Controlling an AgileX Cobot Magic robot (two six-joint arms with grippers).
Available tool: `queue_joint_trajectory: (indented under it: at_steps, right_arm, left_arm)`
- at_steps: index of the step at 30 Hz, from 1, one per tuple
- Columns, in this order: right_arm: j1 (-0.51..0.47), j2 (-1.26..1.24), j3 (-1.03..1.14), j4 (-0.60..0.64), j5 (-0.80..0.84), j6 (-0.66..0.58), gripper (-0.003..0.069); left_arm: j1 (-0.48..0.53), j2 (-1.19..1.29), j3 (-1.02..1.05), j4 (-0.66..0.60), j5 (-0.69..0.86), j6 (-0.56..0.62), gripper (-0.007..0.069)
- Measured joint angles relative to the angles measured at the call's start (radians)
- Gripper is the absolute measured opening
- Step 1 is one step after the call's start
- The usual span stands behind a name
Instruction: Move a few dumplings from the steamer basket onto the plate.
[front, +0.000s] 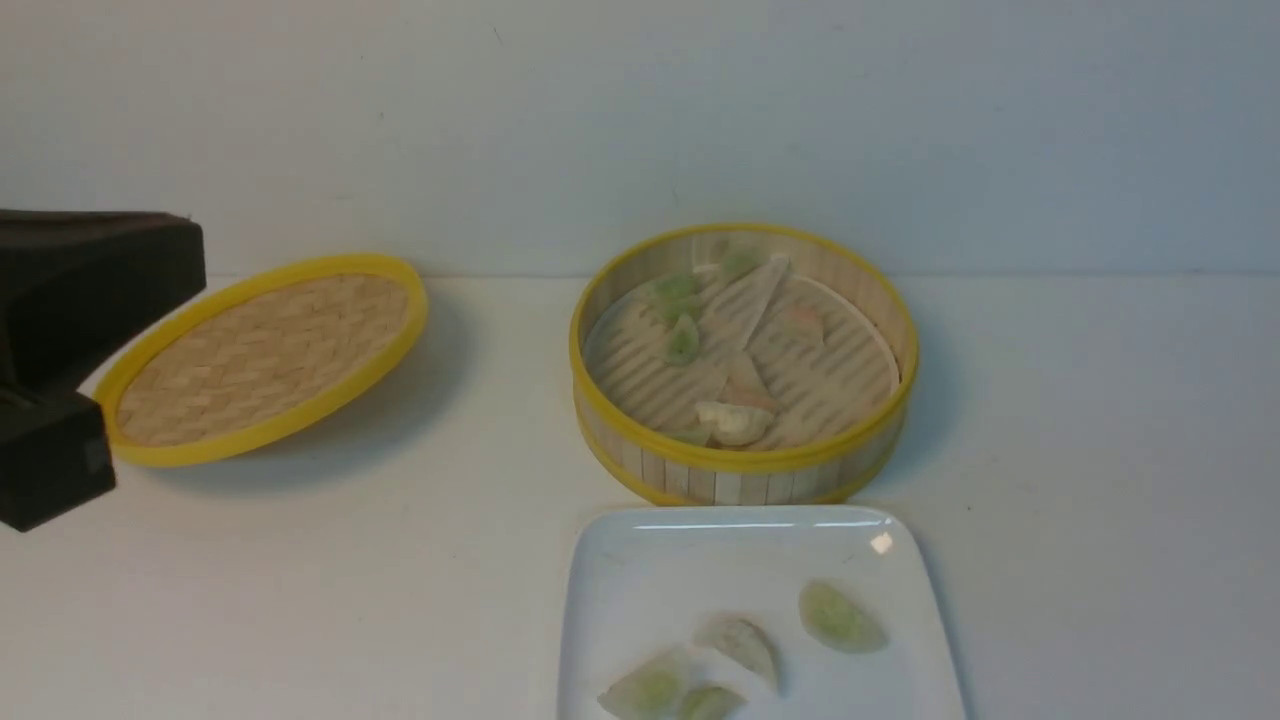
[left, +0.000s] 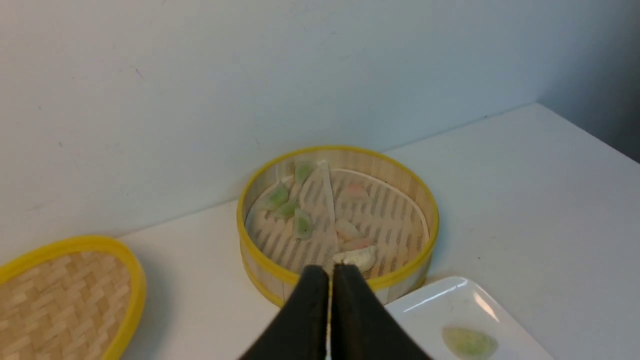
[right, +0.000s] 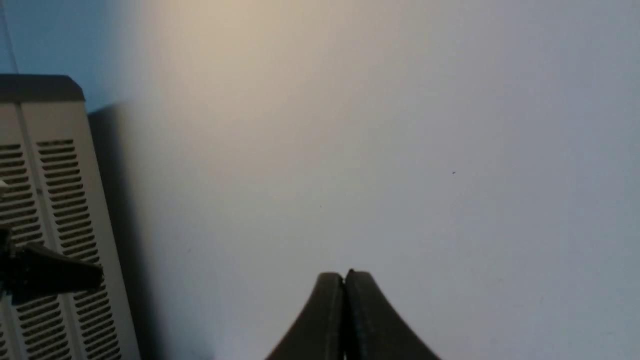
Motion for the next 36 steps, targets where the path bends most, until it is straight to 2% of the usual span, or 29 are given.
queue_joint_trajectory:
  at_steps: [17, 29, 36]
  right_arm:
    - [0.000, 0.000, 0.000, 0.000, -0.006, 0.001, -0.0015]
    - [0.000, 0.000, 0.000, 0.000, -0.006, 0.001, -0.0015]
    - [0.000, 0.000, 0.000, 0.000, -0.006, 0.001, -0.0015]
  left_arm:
    - [0.000, -0.208, 0.073, 0.068, 0.058, -0.001, -0.0006]
    - [0.000, -0.218, 0.073, 0.068, 0.058, -0.001, -0.0006]
    - [0.000, -0.225, 0.101, 0.115, 0.036, 0.010, -0.0006]
